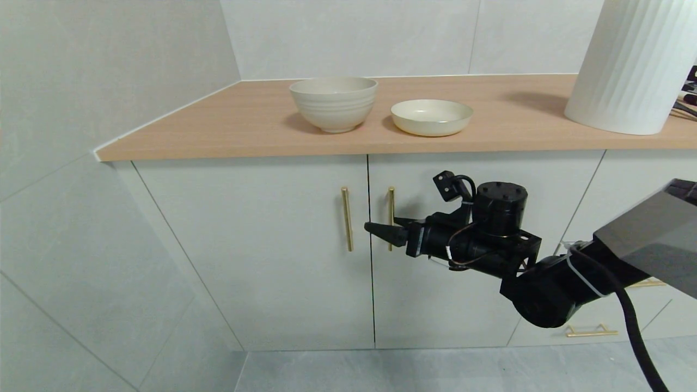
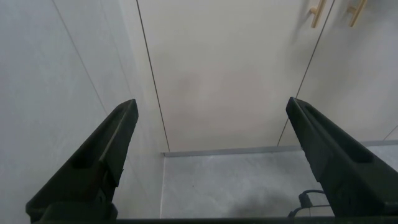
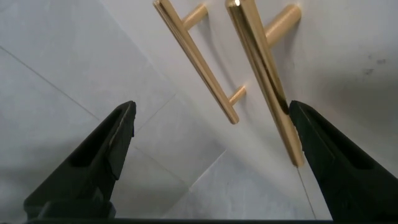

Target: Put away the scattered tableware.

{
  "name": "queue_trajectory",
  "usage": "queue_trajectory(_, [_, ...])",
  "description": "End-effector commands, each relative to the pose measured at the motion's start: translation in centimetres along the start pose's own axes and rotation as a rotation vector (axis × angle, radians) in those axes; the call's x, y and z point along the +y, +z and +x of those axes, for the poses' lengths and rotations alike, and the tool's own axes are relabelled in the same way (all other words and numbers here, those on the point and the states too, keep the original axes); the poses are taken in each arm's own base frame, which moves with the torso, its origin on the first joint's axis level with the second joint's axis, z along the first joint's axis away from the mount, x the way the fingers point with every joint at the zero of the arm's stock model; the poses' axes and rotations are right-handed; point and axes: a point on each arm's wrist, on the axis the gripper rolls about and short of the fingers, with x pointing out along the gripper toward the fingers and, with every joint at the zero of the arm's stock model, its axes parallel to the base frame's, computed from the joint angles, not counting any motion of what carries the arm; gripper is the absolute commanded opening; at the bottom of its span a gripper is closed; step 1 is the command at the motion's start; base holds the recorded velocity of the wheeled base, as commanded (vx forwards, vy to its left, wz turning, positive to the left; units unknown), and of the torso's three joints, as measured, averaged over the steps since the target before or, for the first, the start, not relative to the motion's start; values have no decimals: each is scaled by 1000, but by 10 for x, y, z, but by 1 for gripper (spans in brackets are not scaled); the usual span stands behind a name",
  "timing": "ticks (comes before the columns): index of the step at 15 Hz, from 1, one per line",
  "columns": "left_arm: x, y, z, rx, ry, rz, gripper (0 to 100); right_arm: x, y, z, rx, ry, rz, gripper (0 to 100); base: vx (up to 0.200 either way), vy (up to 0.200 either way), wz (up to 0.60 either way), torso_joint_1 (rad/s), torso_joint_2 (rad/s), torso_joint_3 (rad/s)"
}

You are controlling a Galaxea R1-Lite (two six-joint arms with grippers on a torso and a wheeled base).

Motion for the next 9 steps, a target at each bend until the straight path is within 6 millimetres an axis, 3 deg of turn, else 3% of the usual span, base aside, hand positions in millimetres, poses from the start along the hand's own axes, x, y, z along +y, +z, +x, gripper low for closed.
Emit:
queue_trajectory(1, [0,0,0,0,0,0,100,2,-5,4,0,17,-4,100,0,0,0,0,0,0])
queue_trajectory(9, [0,0,0,0,0,0,100,15,-15,7,24,46,18,100,0,0,0,0,0,0])
